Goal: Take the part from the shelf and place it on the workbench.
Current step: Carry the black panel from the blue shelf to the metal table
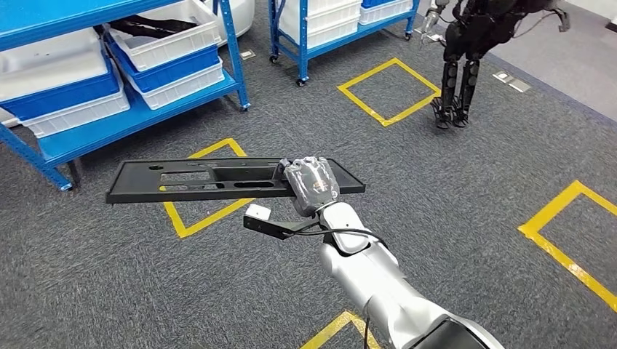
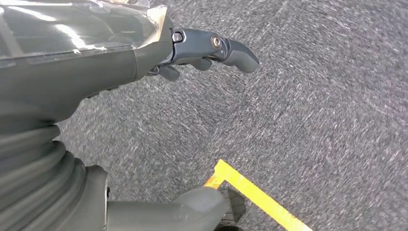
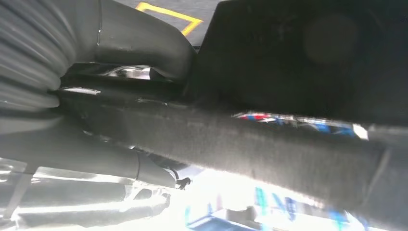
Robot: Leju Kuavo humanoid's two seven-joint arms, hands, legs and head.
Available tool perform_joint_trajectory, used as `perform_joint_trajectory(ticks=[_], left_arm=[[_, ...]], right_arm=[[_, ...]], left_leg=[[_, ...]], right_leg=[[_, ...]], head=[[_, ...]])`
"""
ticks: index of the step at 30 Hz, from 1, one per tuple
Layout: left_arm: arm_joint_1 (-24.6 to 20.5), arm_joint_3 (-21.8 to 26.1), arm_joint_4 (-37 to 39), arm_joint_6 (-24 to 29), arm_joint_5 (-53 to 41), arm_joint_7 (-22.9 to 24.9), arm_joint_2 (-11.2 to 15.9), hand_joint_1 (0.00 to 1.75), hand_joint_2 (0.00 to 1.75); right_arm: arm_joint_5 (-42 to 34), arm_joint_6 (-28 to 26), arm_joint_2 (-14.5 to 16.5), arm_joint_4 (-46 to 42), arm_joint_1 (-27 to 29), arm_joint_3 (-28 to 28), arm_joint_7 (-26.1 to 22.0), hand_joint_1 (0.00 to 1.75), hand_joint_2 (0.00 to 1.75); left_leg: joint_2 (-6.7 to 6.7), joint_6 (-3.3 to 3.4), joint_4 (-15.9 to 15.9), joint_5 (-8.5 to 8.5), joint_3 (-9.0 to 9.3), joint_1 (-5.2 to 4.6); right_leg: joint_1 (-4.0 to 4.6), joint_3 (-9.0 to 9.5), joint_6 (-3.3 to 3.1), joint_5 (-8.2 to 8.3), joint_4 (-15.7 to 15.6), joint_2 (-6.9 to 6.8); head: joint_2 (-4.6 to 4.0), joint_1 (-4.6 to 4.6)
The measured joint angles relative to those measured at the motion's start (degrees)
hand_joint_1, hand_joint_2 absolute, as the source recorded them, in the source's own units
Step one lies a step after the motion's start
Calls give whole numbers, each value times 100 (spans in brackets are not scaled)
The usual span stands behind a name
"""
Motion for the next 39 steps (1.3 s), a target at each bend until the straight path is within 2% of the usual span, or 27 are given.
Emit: perform_joint_trajectory(ticks=[1, 2, 4, 5, 6, 7, 9, 10, 12, 13, 15, 16, 17, 18, 19, 21, 23, 25, 27, 29, 31, 32, 33, 35, 37, 38, 39], left_arm=[[3, 1, 1, 0, -1, 0, -1, 0, 175], [1, 2, 1, 0, -5, 0, 0, 0, 175], [-6, 2, 0, -2, -25, -6, -2, 0, 175], [-10, 3, 0, -4, -37, -11, -1, 0, 175], [-14, 3, -1, -7, -48, -18, 0, 0, 175], [-19, 4, -1, -10, -54, -24, 1, 0, 175], [-28, 4, -2, -19, -64, -32, -4, 0, 175], [-33, 4, -2, -25, -71, -33, -5, 0, 175], [-36, 4, -1, -37, -90, -33, -3, 0, 175], [-30, 4, -1, -42, -98, -32, 1, 0, 175], [-9, 4, 3, -52, -112, -22, 3, 0, 175], [-3, 4, 4, -57, -122, -13, 4, 0, 175], [1, 4, 5, -62, -136, -2, 4, 0, 175], [3, 4, 5, -67, -149, 8, 3, 0, 175], [3, 4, 5, -71, -160, 16, 4, 0, 175], [7, 5, 7, -75, -167, 28, 14, 0, 175], [5, 7, 8, -76, -167, 35, 24, 0, 175], [-5, 9, 6, -72, -169, 35, 15, 0, 175], [-11, 12, 5, -68, -171, 33, -3, 0, 175], [-8, 13, 5, -69, -171, 34, -16, 0, 175], [-6, 14, 5, -67, -171, 39, -22, 0, 175], [-8, 15, 5, -66, -173, 41, -25, 0, 175], [-11, 15, 5, -66, -175, 43, -27, 0, 175], [-17, 17, 5, -66, -179, 43, -31, 0, 175], [-27, 21, 5, -66, -180, 40, -30, 0, 175], [-31, 23, 5, -66, -180, 39, -27, 0, 175], [-36, 25, 4, -66, -180, 38, -30, 0, 175]], right_arm=[[6, -1, -24, 5, 0, -15, 17, 175, 175], [9, -3, -50, 9, 2, -33, 37, 175, 175], [-5, -11, -99, 14, -10, -86, 82, 175, 175], [-16, -25, -117, 14, -26, -119, 100, 175, 175], [-28, -47, -137, 15, -44, -155, 113, 175, 175], [-36, -75, -163, 16, -62, -196, 121, 175, 175], [-63, -143, -243, 22, -86, -300, 130, 175, 175], [-80, -173, -286, 24, -94, -363, 129, 175, 175], [-123, -234, -356, 26, -108, -485, 123, 175, 175], [-146, -273, -384, 29, -111, -544, 119, 175, 175], [-197, -355, -457, 42, -99, -668, 108, 175, 175], [-219, -392, -505, 51, -87, -733, 103, 175, 175], [-234, -415, -565, 59, -75, -805, 99, 175, 175], [-243, -432, -625, 63, -67, -877, 96, 175, 175], [-242, -447, -678, 64, -65, -943, 95, 175, 175], [-213, -488, -758, 61, -69, -1058, 93, 175, 175], [-144, -523, -826, 48, -72, -1168, 96, 175, 175], [-79, -531, -908, 25, -68, -1282, 108, 175, 175], [-46, -535, -983, -1, -79, -1369, 115, 175, 175], [-15, -539, -1029, -27, -94, -1431, 115, 175, 175], [50, -539, -1064, -67, -70, -1506, 115, 175, 175], [102, -539, -1090, -97, -49, -1559, 115, 175, 175], [158, -539, -1119, -135, -34, -1614, 115, 175, 175], [257, -540, -1170, -231, -29, -1727, 115, 175, 175], [303, -541, -1195, -321, -36, -1814, 114, 175, 175], [310, -543, -1206, -351, -37, -1847, 113, 175, 175], [312, -543, -1220, -371, -35, -1876, 113, 175, 175]], left_leg=[[92, -2, 2, -1, -4, -2], [173, -7, 5, -4, -6, -1], [314, -37, 20, -21, 0, 7], [368, -69, 32, -34, -2, -1], [417, -104, 43, -45, 0, -12], [459, -138, 50, -51, 2, -25], [542, -202, 33, -48, 22, -25], [503, -233, 48, -77, 21, -8], [244, -269, 335, -313, -87, 23], [70, -272, 678, -521, -230, 30], [-96, -262, 1486, -885, -592, 23], [-118, -253, 1732, -939, -717, 21], [-127, -237, 1742, -866, -734, 21], [-143, -213, 1526, -694, -642, 20], [-208, -180, 1142, -469, -465, 21], [-445, -111, 438, -183, -133, 24], [-553, -76, 193, -152, -30, 4], [-423, -49, 118, -111, -5, -5], [-275, -5, 14, -47, 44, 11], [-114, 19, -32, -21, 63, 0], [51, 22, -29, -26, 59, -17], [124, 15, -27, -33, 61, -18], [190, 2, -23, -42, 67, -14], [302, -55, -2, -81, 89, -12], [394, -129, 33, -129, 99, -45], [439, -157, 38, -144, 104, -58], [491, -182, 38, -151, 114, -57]], right_leg=[[-24, -50, 39, -29, 135, -35], [-50, 12, 91, 22, 54, -68], [-98, 446, 196, 280, -713, -250], [-87, 661, 212, 394, -1085, -367], [-71, 798, 196, 472, -1348, -445], [-50, 846, 160, 503, -1459, -480], [-36, 811, 75, 535, -1457, -370], [-62, 812, 37, 550, -1469, -311], [-117, 818, -68, 588, -1496, -190], [-124, 817, -106, 599, -1499, -124], [-90, 811, -154, 611, -1498, 11], [-74, 809, -158, 615, -1497, 86], [-62, 809, -162, 619, -1492, 161], [-55, 810, -160, 620, -1483, 237], [-54, 809, -158, 621, -1472, 311], [-41, 785, -135, 632, -1443, 442], [-58, 728, -70, 672, -1444, 564], [-67, 672, 10, 712, -1464, 645], [-31, 524, 26, 602, -1248, 423], [-27, 184, 2, 312, -573, 94], [-66, -122, 32, 104, 76, -20], [-94, -136, 77, 113, 131, -44], [-125, -26, 137, 204, -57, -79], [-168, 420, 245, 467, -850, -287], [-146, 712, 238, 602, -1380, -444], [-119, 733, 199, 599, -1431, -442], [-102, 721, 156, 610, -1433, -367]], head=[[0, 0], [0, 4], [0, 8], [0, 9], [0, 3], [0, -4], [0, -18], [0, -25], [0, -51], [0, -70], [0, -91], [0, -93], [0, -93], [0, -92], [0, -94], [0, -88], [0, -95], [0, -103], [0, -73], [0, -31], [0, -10], [0, -9], [0, -5], [0, 8], [0, 3], [0, -7], [0, -20]])
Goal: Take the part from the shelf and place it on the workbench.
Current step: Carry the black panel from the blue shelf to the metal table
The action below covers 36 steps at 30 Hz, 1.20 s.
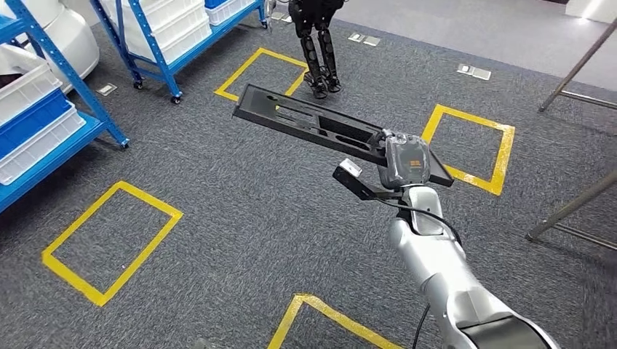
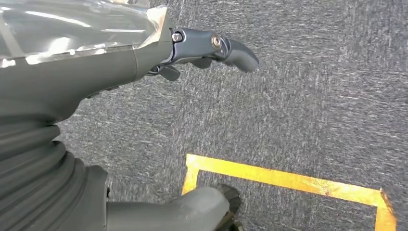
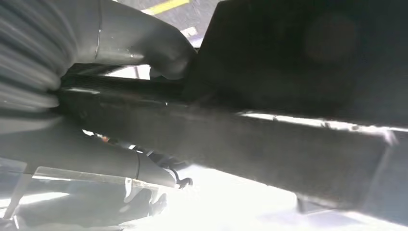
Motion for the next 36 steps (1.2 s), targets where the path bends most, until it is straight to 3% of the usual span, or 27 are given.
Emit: perform_joint_trajectory(ticks=[2, 3, 6, 7, 8, 9, 10, 11, 13, 14, 16, 17, 19, 21, 23, 24, 25, 27, 29, 31, 32, 34, 36], left_arm=[[-6, 4, -2, -1, -1, -1, -9, 0, 175], [-9, 9, -3, -1, -2, -1, -13, 0, 175], [-1, 31, 0, 1, -2, 8, -16, 0, 175], [2, 37, 0, 1, -1, 12, -17, 0, 175], [3, 43, 1, 1, -1, 16, -17, 0, 175], [3, 49, 1, 0, 0, 16, -17, 0, 175], [1, 54, 1, -3, -1, 16, -16, 0, 175], [-3, 57, 1, -10, -6, 18, -10, 0, 175], [-19, 63, 0, -39, -36, 29, 10, 0, 175], [-34, 64, 0, -63, -56, 39, 16, 0, 175], [-78, 64, -2, -106, -89, 57, 11, 0, 175], [-104, 64, -5, -131, -97, 64, 4, 0, 175], [-143, 66, -11, -163, -103, 66, -7, 0, 175], [-167, 67, -13, -193, -109, 67, -14, 0, 175], [-190, 67, -13, -219, -118, 69, -17, 0, 175], [-203, 67, -13, -228, -120, 72, -20, 0, 175], [-215, 67, -13, -234, -121, 73, -22, 0, 175], [-235, 67, -13, -244, -126, 75, -25, 0, 175], [-257, 67, -13, -261, -146, 73, -25, 0, 175], [-284, 67, -13, -276, -170, 70, -30, 0, 175], [-300, 67, -14, -281, -177, 70, -33, 0, 175], [-318, 66, -14, -290, -186, 70, -39, 0, 175], [-313, 65, -13, -296, -190, 71, -41, 0, 175]], right_arm=[[1, -2, -32, -46, 7, -51, -4, 175, 175], [6, -2, -39, -75, 7, -74, -14, 175, 175], [41, -3, -23, -127, 13, -108, -101, 175, 175], [56, -3, -17, -130, 22, -113, -140, 175, 175], [81, -3, -11, -130, 30, -117, -182, 175, 175], [106, -3, -4, -131, 36, -120, -214, 175, 175], [143, -3, 14, -137, 38, -122, -250, 175, 175], [183, 0, 43, -147, 39, -122, -284, 175, 175], [254, 19, 122, -168, 33, -117, -330, 175, 175], [280, 34, 158, -174, 38, -111, -340, 175, 175], [332, 60, 204, -195, 59, -98, -345, 175, 175], [357, 65, 209, -213, 72, -94, -338, 175, 175], [402, 67, 218, -253, 73, -75, -302, 175, 175], [420, 67, 227, -280, 81, -53, -246, 175, 175], [419, 70, 217, -299, 131, -42, -199, 175, 175], [417, 78, 203, -313, 160, -41, -186, 175, 175], [416, 87, 187, -331, 180, -39, -178, 175, 175], [415, 105, 163, -379, 191, -37, -169, 175, 175], [410, 116, 149, -438, 198, -32, -153, 175, 175], [398, 126, 119, -486, 220, -28, -137, 175, 175], [392, 129, 99, -511, 234, -28, -132, 175, 175], [380, 131, 76, -565, 249, -22, -126, 175, 175], [375, 131, 75, -608, 275, -6, -116, 175, 175]], left_leg=[[-1, -56, 21, -56, 9, 47], [-112, -75, 167, -172, -44, 65], [-540, -57, 1260, -734, -548, 64], [-586, -40, 1588, -826, -730, 54], [-606, -10, 1724, -798, -834, 45], [-618, 25, 1685, -690, -854, 34], [-661, 80, 1377, -460, -744, 18], [-775, 149, 974, -226, -581, 1], [-1021, 261, 326, 73, -301, -27], [-1089, 289, 211, 91, -249, -43], [-1001, 300, 105, 108, -196, -61], [-929, 297, 27, 142, -156, -54], [-769, 297, -134, 220, -72, -29], [-603, 303, -181, 241, -44, -33], [-430, 293, -180, 232, -44, -34], [-352, 280, -177, 223, -43, -30], [-281, 259, -170, 209, -38, -22], [-155, 183, -122, 153, -29, -28], [-38, 101, -68, 90, -18, -59], [81, 51, -53, 54, 1, -57], [59, 24, -31, 20, 2, -31], [-200, -14, 257, -204, -106, 24], [-518, -12, 1009, -608, -445, 41]], right_leg=[[-22, -9, -85, 8, -1, 128], [-33, -4, -135, 16, -8, 192], [1, 4, -232, 27, -10, 396], [28, 4, -241, 28, -8, 472], [56, 5, -248, 30, -5, 553], [79, 7, -249, 30, -2, 626], [99, 14, -249, 30, 3, 713], [101, 19, -249, 31, 5, 793], [105, 5, -234, 43, 12, 934], [87, -14, -216, 56, 9, 991], [77, -47, -153, 98, -26, 1116], [87, -75, -128, 97, -18, 1078], [129, -238, -121, -50, 270, 771], [117, -595, -133, -353, 999, 434], [67, -872, -78, -514, 1555, 335], [33, -856, -22, -476, 1530, 302], [-2, -713, 44, -361, 1258, 250], [-37, -252, 141, -83, 428, -18], [-8, 1, 97, 50, -27, -197], [18, -5, -6, 64, -54, -97], [4, -12, -48, 71, -56, -27], [-17, -9, -149, 87, -62, 118], [5, -7, -221, 93, -64, 268]], head=[[0, -21], [0, -30], [0, -67], [0, -71], [0, -71], [0, -70], [0, -70], [0, -68], [0, -56], [0, -69], [0, -106], [0, -118], [0, -83], [0, -48], [0, -44], [0, -42], [0, -39], [0, -27], [0, -31], [0, -54], [0, -61], [0, -71], [0, -90]])
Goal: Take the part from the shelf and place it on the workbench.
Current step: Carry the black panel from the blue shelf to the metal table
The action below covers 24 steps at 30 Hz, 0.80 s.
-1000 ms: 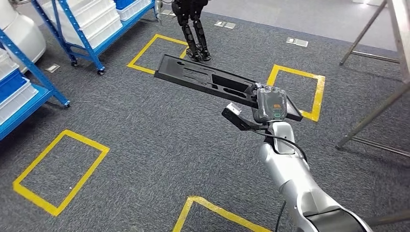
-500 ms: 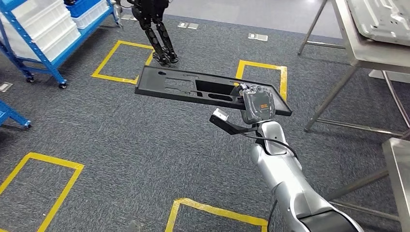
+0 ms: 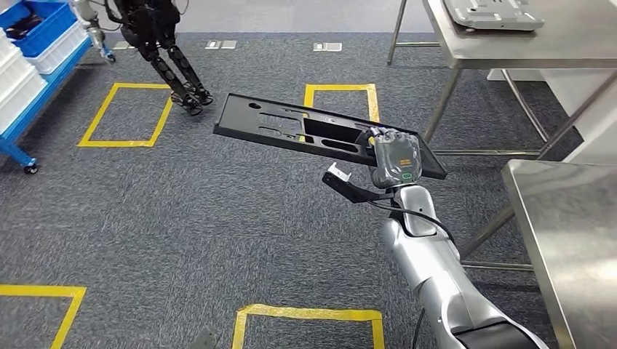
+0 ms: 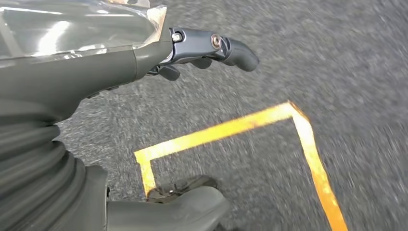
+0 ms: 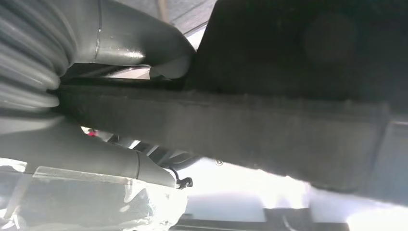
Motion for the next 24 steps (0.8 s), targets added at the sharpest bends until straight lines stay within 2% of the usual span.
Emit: perform_joint_trajectory(ticks=[1, 2, 3, 4, 5, 7, 8, 9, 11, 12, 13, 15, 17, 18, 19, 20, 21, 22, 23, 24], left_arm=[[5, -1, 1, -1, 0, 1, 0, 0, 175], [6, -1, 2, -1, 0, 1, 0, 0, 175], [7, -1, 2, -1, 0, 2, 0, 0, 175], [7, -1, 2, -1, 0, 2, 0, 0, 175], [6, -1, 2, -1, 0, 2, 2, 0, 175], [4, -1, 2, 0, -5, 1, 10, 0, 175], [3, -1, 2, 0, -9, 1, 14, 0, 175], [2, -1, 2, 0, -16, -1, 16, 0, 175], [-6, 0, -1, -3, -26, -4, 10, 0, 175], [-11, 1, -2, -6, -30, -7, 4, 0, 175], [-13, 1, -3, -11, -32, -11, -1, 0, 175], [-3, 2, -3, -32, -33, -16, -9, 0, 175], [10, 2, -2, -47, -32, -20, -5, 0, 175], [13, 2, -2, -49, -31, -22, -3, 0, 175], [13, 2, -2, -50, -29, -27, -1, 0, 175], [13, 2, -2, -50, -27, -31, -1, 0, 175], [12, 3, -2, -50, -25, -35, 4, 0, 175], [11, 4, -2, -50, -23, -38, 8, 0, 175], [10, 6, -2, -50, -23, -41, 11, 0, 175], [9, 8, -2, -49, -23, -43, 15, 0, 175]], right_arm=[[2, 0, 1, -16, 24, 8, 7, 175, 175], [5, 0, -3, -30, 51, 12, 13, 175, 175], [7, 0, -9, -42, 76, 13, 20, 175, 175], [9, 0, -15, -55, 92, 13, 27, 175, 175], [9, 1, -20, -71, 101, 13, 34, 175, 175], [11, 17, -31, -124, 110, 13, 77, 175, 175], [12, 31, -40, -155, 117, 13, 106, 175, 175], [13, 45, -56, -187, 130, 12, 139, 175, 175], [7, 59, -123, -251, 159, 8, 179, 175, 175], [2, 61, -166, -281, 167, 4, 192, 175, 175], [-4, 61, -207, -306, 168, 0, 199, 175, 175], [-13, 60, -268, -338, 177, -6, 217, 175, 175], [-16, 59, -318, -346, 214, -9, 240, 175, 175], [-11, 57, -345, -346, 238, -11, 259, 175, 175], [-4, 55, -369, -346, 255, -16, 278, 175, 175], [5, 52, -392, -346, 263, -25, 300, 175, 175], [17, 49, -410, -346, 263, -37, 321, 175, 175], [30, 48, -420, -347, 257, -49, 338, 175, 175], [41, 46, -426, -349, 250, -58, 355, 175, 175], [53, 45, -432, -352, 245, -68, 369, 175, 175]], left_leg=[[-62, 10, 402, -156, -203, -3], [-85, 27, 658, -207, -352, -4], [-95, 52, 706, -144, -409, -5], [-112, 86, 514, 32, -353, -9], [-170, 128, 141, 275, -205, -15], [-387, 194, -584, 608, 117, -26], [-462, 210, -777, 668, 207, -38], [-484, 216, -838, 661, 237, -54], [-369, 234, -897, 702, 257, -69], [-308, 252, -941, 733, 273, -66], [-241, 278, -984, 765, 285, -64], [-95, 332, -1024, 801, 290, -89], [60, 358, -1022, 806, 275, -114], [133, 354, -1019, 803, 269, -119], [199, 345, -1013, 797, 266, -120], [261, 326, -996, 784, 263, -118], [319, 297, -976, 764, 260, -119], [369, 263, -954, 743, 252, -127], [409, 231, -929, 723, 247, -136], [442, 202, -916, 707, 246, -148]], right_leg=[[23, 0, -17, 1, 1, 79], [46, 1, -22, 3, 2, 164], [65, 2, -26, 6, 6, 244], [78, 3, -30, 9, 11, 327], [86, 5, -32, 11, 19, 411], [97, -7, -18, 19, 35, 556], [94, -22, 0, 30, 40, 613], [84, -40, 26, 46, 37, 667], [69, -85, 82, 73, 28, 731], [78, -133, 95, 47, 74, 653], [94, -224, 93, -35, 227, 512], [80, -546, 85, -310, 871, 199], [7, -851, 146, -501, 1512, 105], [-35, -869, 210, -488, 1564, 81], [-76, -767, 284, -402, 1387, 45], [-117, -552, 361, -263, 1004, -31], [-140, -328, 407, -150, 607, -142], [-133, -146, 432, -65, 302, -244], [-109, -33, 430, -22, 102, -319], [-77, -12, 397, -25, 63, -331]], head=[[0, -7], [0, -10], [0, -8], [0, -8], [0, -9], [0, -1], [0, -6], [0, -10], [0, -20], [0, -14], [0, 2], [0, 37], [0, 56], [0, 57], [0, 60], [0, 61], [0, 60], [0, 59], [0, 60], [0, 55]])
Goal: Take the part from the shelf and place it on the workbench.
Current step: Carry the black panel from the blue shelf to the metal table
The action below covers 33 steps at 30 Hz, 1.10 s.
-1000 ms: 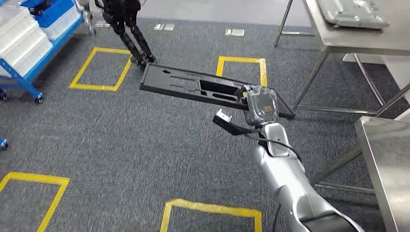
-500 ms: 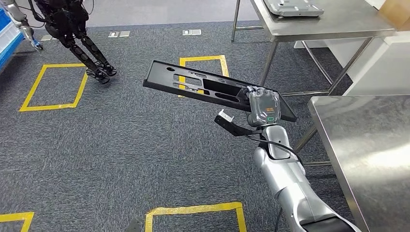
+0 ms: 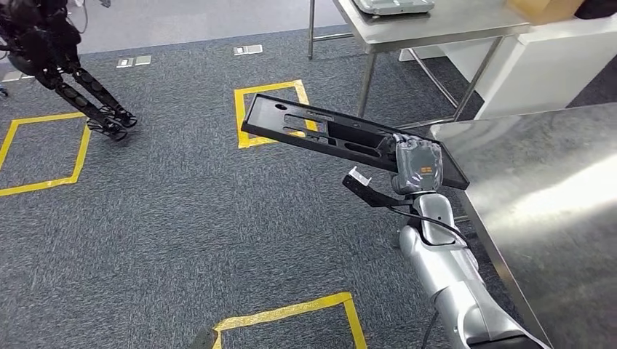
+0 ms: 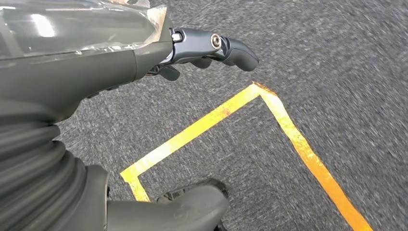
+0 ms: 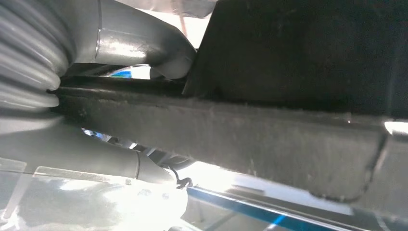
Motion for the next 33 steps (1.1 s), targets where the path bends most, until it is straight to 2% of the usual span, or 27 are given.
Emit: perform_joint_trajectory(ticks=[2, 3, 4, 5, 7, 8, 9, 10, 11, 12, 14, 16, 17, 18, 19, 20, 21, 22, 23, 25, 26, 27, 28, 30, 31, 32, 33], left_arm=[[-2, 2, -1, 0, 1, -4, -9, 0, 175], [-5, 2, -3, 0, 1, -5, -16, 0, 175], [-8, 2, -7, 1, 2, -7, -21, 0, 175], [-10, 2, -9, 1, 1, -8, -23, 0, 175], [4, 2, -11, 2, 1, -11, -21, 0, 175], [14, 2, -10, 2, 1, -11, -21, 0, 175], [24, 2, -9, 2, 1, -10, -21, 0, 175], [31, 2, -9, 2, 1, -7, -21, 0, 175], [34, 2, -9, 1, 1, -4, -21, 0, 175], [36, 3, -9, 1, -1, -2, -19, 0, 175], [38, 4, -7, -1, -2, 1, -14, 0, 175], [45, 5, -2, -2, -2, 3, -10, 0, 175], [50, 6, 0, -2, -2, 5, -10, 0, 175], [53, 7, 0, -2, -2, 7, -9, 0, 175], [54, 8, 0, -2, -1, 9, -6, 0, 175], [53, 10, 0, -2, -1, 10, -3, 0, 175], [55, 11, 0, -2, -1, 13, 1, 0, 175], [62, 13, 0, -2, -1, 17, 4, 0, 175], [74, 15, 0, -2, -1, 21, 5, 0, 175], [95, 18, 0, -2, -1, 31, 7, 0, 175], [98, 21, 0, -2, -1, 34, 8, 0, 175], [99, 26, 0, -2, -1, 37, 8, 0, 175], [99, 31, 0, -2, -1, 38, 8, 0, 175], [98, 40, 0, -2, -1, 38, 7, 0, 175], [98, 43, 0, -2, -1, 38, 5, 0, 175], [98, 46, 0, -3, -1, 38, 1, 0, 175], [97, 50, -1, -3, -1, 38, -5, 0, 175]], right_arm=[[16, -1, -26, -7, -9, -23, 24, 175, 175], [23, -2, -48, -13, -13, -37, 32, 175, 175], [31, -3, -67, -20, -22, -48, 37, 175, 175], [37, -4, -78, -27, -34, -55, 40, 175, 175], [45, -6, -73, -38, -54, -59, 45, 175, 175], [46, -6, -65, -39, -57, -59, 48, 175, 175], [47, -5, -59, -40, -53, -60, 51, 175, 175], [51, -5, -58, -40, -49, -63, 56, 175, 175], [55, -6, -62, -40, -46, -69, 63, 175, 175], [63, -8, -67, -40, -48, -76, 69, 175, 175], [76, -16, -73, -40, -73, -86, 86, 175, 175], [84, -26, -76, -38, -109, -99, 109, 175, 175], [85, -30, -89, -34, -117, -116, 121, 175, 175], [88, -34, -110, -27, -113, -139, 130, 175, 175], [90, -39, -133, -18, -104, -161, 137, 175, 175], [91, -43, -159, -7, -98, -180, 142, 175, 175], [90, -47, -174, 2, -97, -192, 144, 175, 175], [88, -49, -180, 9, -97, -199, 146, 175, 175], [87, -50, -185, 18, -98, -205, 147, 175, 175], [86, -53, -187, 41, -84, -216, 147, 175, 175], [86, -54, -192, 56, -71, -219, 147, 175, 175], [86, -54, -199, 67, -61, -221, 147, 175, 175], [86, -54, -206, 75, -58, -223, 147, 175, 175], [86, -54, -213, 83, -80, -228, 148, 175, 175], [86, -55, -212, 86, -96, -232, 149, 175, 175], [86, -57, -217, 91, -107, -238, 151, 175, 175], [86, -60, -229, 98, -109, -249, 155, 175, 175]], left_leg=[[76, -46, 7, -17, 21, -2], [107, -79, 7, -33, 31, 9], [62, -111, 48, -79, 26, 30], [-55, -137, 181, -188, -19, 53], [-387, -171, 788, -567, -260, 87], [-490, -179, 1205, -772, -442, 94], [-534, -191, 1556, -907, -603, 101], [-550, -203, 1755, -944, -698, 116], [-552, -216, 1721, -860, -683, 142], [-573, -236, 1471, -687, -561, 180], [-813, -309, 713, -331, -201, 287], [-1033, -324, 322, -206, -56, 319], [-1040, -288, 298, -210, -68, 280], [-966, -222, 300, -182, -85, 242], [-892, -153, 280, -150, -85, 211], [-819, -84, 255, -116, -87, 193], [-741, -28, 229, -85, -91, 184], [-657, 11, 216, -66, -98, 164], [-574, 35, 212, -59, -110, 135], [-401, 57, 214, -53, -135, 78], [-323, 63, 214, -52, -145, 55], [-250, 66, 215, -51, -150, 37], [-181, 67, 215, -53, -148, 25], [-53, 54, 213, -63, -141, -2], [2, 43, 212, -68, -138, -15], [56, 31, 206, -72, -132, -24], [109, 17, 197, -75, -118, -33]], right_leg=[[52, -16, -55, 11, -17, 96], [34, -19, -101, 21, -23, 154], [7, -15, -140, 32, -40, 211], [-29, -8, -203, 50, -59, 262], [-80, -3, -299, 80, -79, 366], [-76, -10, -331, 89, -79, 420], [-70, -16, -332, 96, -78, 483], [-67, -21, -329, 103, -75, 553], [-70, -23, -318, 110, -70, 623], [-78, -26, -305, 117, -59, 693], [-77, -85, -252, 118, 18, 832], [-47, -194, -143, 139, 76, 964], [-39, -238, -72, 169, 68, 1029], [-50, -267, -7, 211, 26, 1094], [-64, -302, 34, 230, 14, 1071], [-68, -361, 44, 201, 75, 959], [-60, -466, 28, 109, 257, 790], [-48, -618, -10, -45, 579, 594], [-29, -795, -43, -223, 978, 466], [-1, -1044, -68, -471, 1626, 396], [19, -1012, -64, -487, 1665, 391], [43, -858, -56, -432, 1479, 372], [74, -604, -56, -331, 1103, 299], [176, -150, -128, -181, 371, 73], [224, -32, -179, -146, 172, -2], [267, -7, -228, -143, 112, -9], [287, 2, -260, -122, 94, 50]], head=[[0, -7], [0, -14], [0, -20], [0, -25], [0, -54], [0, -62], [0, -71], [0, -71], [0, -72], [0, -72], [0, -72], [0, -56], [0, -50], [0, -44], [0, -44], [0, -29], [0, -5], [0, 20], [0, 45], [0, 56], [0, 57], [0, 56], [0, 57], [0, 56], [0, 53], [0, 49], [0, 47]])
